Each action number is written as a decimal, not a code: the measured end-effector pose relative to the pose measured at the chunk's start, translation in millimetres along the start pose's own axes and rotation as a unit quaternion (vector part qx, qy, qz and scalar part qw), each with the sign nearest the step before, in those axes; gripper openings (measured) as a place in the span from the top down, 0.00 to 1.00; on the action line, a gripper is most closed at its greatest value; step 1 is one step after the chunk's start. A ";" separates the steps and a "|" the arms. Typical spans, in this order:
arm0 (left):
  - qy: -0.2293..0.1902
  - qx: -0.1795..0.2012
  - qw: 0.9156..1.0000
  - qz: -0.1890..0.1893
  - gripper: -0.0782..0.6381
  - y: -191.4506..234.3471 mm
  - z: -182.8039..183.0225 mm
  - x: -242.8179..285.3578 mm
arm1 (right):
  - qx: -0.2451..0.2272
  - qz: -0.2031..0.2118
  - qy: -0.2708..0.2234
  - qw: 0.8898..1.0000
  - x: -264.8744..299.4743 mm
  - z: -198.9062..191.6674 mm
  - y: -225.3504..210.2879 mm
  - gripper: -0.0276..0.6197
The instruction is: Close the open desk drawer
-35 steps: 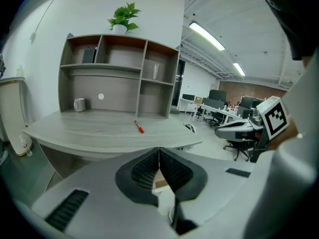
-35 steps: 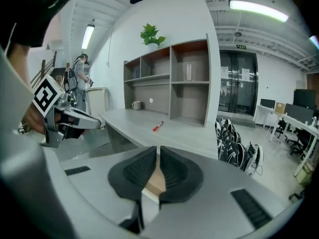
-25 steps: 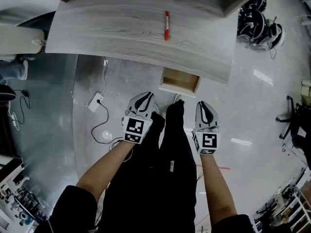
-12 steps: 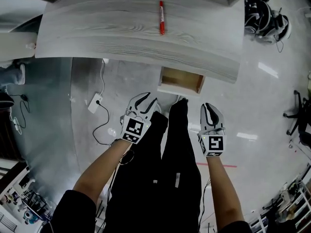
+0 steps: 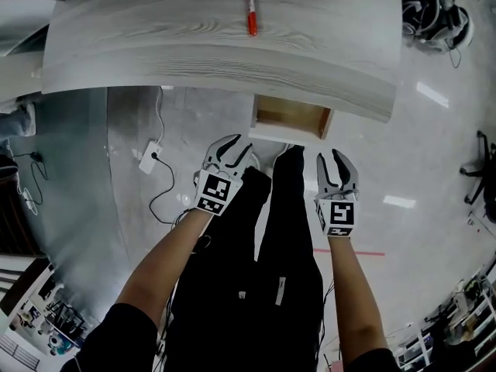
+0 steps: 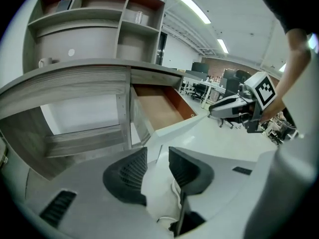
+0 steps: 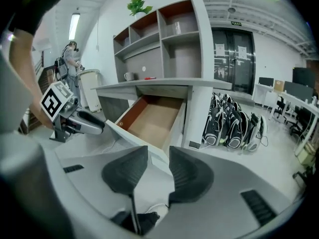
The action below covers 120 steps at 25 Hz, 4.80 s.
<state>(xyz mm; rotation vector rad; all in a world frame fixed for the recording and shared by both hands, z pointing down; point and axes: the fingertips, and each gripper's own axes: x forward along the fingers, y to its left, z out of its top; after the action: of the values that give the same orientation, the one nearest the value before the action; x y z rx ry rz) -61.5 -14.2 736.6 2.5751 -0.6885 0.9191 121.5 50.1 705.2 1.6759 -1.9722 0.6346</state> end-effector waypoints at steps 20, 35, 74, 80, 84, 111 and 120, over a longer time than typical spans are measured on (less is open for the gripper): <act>0.014 0.055 0.998 -0.023 0.67 -1.0 -0.6 34.4 | 0.006 0.054 0.035 0.998 35.8 -14.4 7.5 0.70; 0.016 0.048 0.999 -0.004 0.67 3.5 4.4 44.9 | 0.021 0.040 0.047 0.998 50.5 -26.1 2.2 0.71; -0.037 -0.026 0.998 0.035 0.69 19.0 72.6 27.5 | 0.016 0.007 -0.008 1.000 41.7 33.6 -18.6 0.75; -0.046 -0.023 0.998 0.036 0.69 28.2 83.7 36.3 | 0.023 -0.014 -0.013 1.000 53.1 44.2 -27.1 0.75; -0.049 -0.025 0.998 0.036 0.69 31.7 89.5 42.5 | 0.028 -0.020 -0.020 0.999 57.9 48.9 -33.4 0.75; -0.080 -0.016 0.996 0.044 0.69 64.0 121.5 71.7 | 0.039 -0.039 -0.045 0.997 93.5 78.3 -58.5 0.75; -0.079 -0.012 0.996 0.038 0.69 65.0 126.7 76.0 | 0.044 -0.043 -0.050 0.997 96.7 81.7 -65.4 0.75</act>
<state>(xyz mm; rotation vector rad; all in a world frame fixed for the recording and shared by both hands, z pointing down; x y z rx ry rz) 18.7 -149.8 701.3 2.6379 -0.8420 0.7293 167.7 -84.7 704.5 1.8688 -1.9538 0.6254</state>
